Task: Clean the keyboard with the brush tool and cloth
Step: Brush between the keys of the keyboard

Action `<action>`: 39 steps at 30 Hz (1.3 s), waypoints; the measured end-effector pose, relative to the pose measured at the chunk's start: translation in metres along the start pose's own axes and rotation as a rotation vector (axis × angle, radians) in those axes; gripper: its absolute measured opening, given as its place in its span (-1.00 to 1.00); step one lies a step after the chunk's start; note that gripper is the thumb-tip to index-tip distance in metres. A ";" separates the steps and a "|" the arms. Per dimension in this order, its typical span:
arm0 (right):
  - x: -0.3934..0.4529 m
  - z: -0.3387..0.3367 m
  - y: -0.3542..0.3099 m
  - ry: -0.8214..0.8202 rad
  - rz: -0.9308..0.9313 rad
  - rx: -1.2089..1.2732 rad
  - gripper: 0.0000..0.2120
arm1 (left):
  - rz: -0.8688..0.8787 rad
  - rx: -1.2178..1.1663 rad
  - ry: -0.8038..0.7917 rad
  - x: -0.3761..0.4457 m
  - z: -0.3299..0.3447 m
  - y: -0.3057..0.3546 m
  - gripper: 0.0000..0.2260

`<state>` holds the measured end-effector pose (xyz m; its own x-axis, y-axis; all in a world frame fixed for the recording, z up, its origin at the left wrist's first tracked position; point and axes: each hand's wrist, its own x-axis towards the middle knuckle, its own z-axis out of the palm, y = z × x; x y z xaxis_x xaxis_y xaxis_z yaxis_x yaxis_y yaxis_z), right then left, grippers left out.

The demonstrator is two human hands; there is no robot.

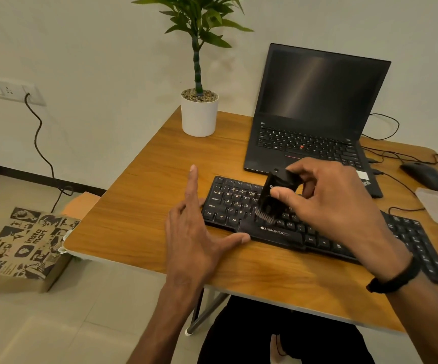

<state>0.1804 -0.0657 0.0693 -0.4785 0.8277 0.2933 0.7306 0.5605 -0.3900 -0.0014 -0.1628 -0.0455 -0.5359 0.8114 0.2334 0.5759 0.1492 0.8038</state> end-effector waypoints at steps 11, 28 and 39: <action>-0.003 -0.018 0.020 -0.140 0.081 0.028 -0.72 | -0.006 0.013 -0.006 0.000 0.000 0.002 0.37; -0.021 -0.029 0.031 -0.008 0.065 -0.251 -0.58 | 0.000 0.004 -0.006 0.000 0.001 0.001 0.37; 0.003 -0.008 -0.001 -0.158 -0.184 -0.229 -0.60 | 0.013 -0.001 0.002 -0.001 0.001 0.000 0.36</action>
<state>0.1821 -0.0644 0.0779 -0.6689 0.7174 0.1948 0.7069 0.6949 -0.1317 0.0001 -0.1631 -0.0464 -0.5297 0.8121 0.2450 0.5822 0.1381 0.8012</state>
